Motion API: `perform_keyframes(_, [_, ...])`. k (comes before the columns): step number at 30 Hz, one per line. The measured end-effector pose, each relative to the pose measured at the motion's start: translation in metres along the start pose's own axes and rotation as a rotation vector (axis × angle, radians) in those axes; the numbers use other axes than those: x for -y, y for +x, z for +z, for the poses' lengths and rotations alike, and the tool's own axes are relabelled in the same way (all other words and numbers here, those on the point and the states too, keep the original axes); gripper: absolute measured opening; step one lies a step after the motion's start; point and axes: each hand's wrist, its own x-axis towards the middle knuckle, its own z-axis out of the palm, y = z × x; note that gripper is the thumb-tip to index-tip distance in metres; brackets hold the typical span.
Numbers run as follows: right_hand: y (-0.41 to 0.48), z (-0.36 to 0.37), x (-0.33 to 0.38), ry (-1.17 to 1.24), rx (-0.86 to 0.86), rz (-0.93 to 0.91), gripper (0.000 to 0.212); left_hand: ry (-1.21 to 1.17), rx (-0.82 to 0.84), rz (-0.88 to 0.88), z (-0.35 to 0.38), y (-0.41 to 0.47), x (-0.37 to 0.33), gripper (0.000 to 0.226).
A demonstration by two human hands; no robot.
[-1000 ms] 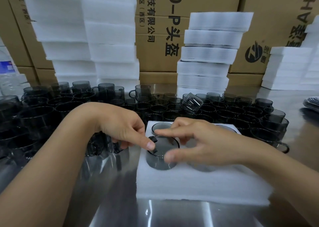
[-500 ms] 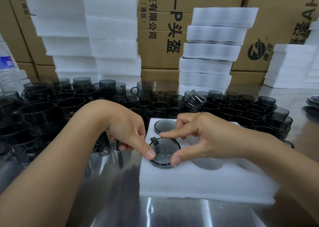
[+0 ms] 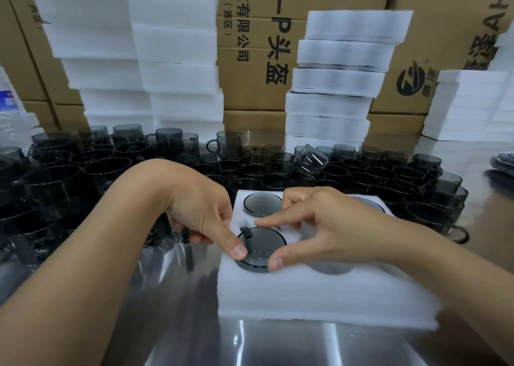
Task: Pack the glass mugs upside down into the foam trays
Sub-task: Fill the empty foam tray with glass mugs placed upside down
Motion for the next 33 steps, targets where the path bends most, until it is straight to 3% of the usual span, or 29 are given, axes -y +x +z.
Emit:
perform_keyframes(9, [0.006, 0.001, -0.001, 0.044, 0.025, 0.035, 0.065, 0.043, -0.013, -0.008, 0.0, 0.001, 0.0, 0.064])
perform_keyframes(15, [0.006, 0.0, -0.006, 0.006, 0.021, 0.004, 0.068, -0.055, -0.075, 0.058, 0.002, 0.001, 0.007, 0.06])
perform_keyframes(17, [0.005, -0.001, -0.008, -0.036, 0.014, -0.002, 0.068, -0.076, -0.139, 0.099, 0.002, -0.002, 0.007, 0.055])
perform_keyframes(20, [0.005, -0.001, -0.008, -0.016, -0.002, -0.052, 0.06, -0.12, -0.396, 0.22, 0.0, -0.006, 0.007, 0.045])
perform_keyframes(23, [0.006, -0.01, -0.012, 0.285, -0.191, 0.057, 0.054, -0.239, -0.692, 0.422, 0.005, 0.002, -0.008, 0.034])
perform_keyframes(25, [0.01, -0.018, -0.021, 0.351, -0.394, 0.147, 0.049, -0.234, -0.826, 0.502, 0.015, 0.011, -0.026, 0.027])
perform_keyframes(28, [0.015, -0.022, -0.037, 0.322, -0.636, 0.237, 0.032, -0.057, -0.842, 0.503, 0.031, 0.025, -0.048, 0.014])
perform_keyframes(33, [0.026, -0.025, -0.057, 0.132, -0.66, 0.293, 0.021, -0.029, -0.707, 0.508, 0.044, 0.041, -0.06, 0.04])
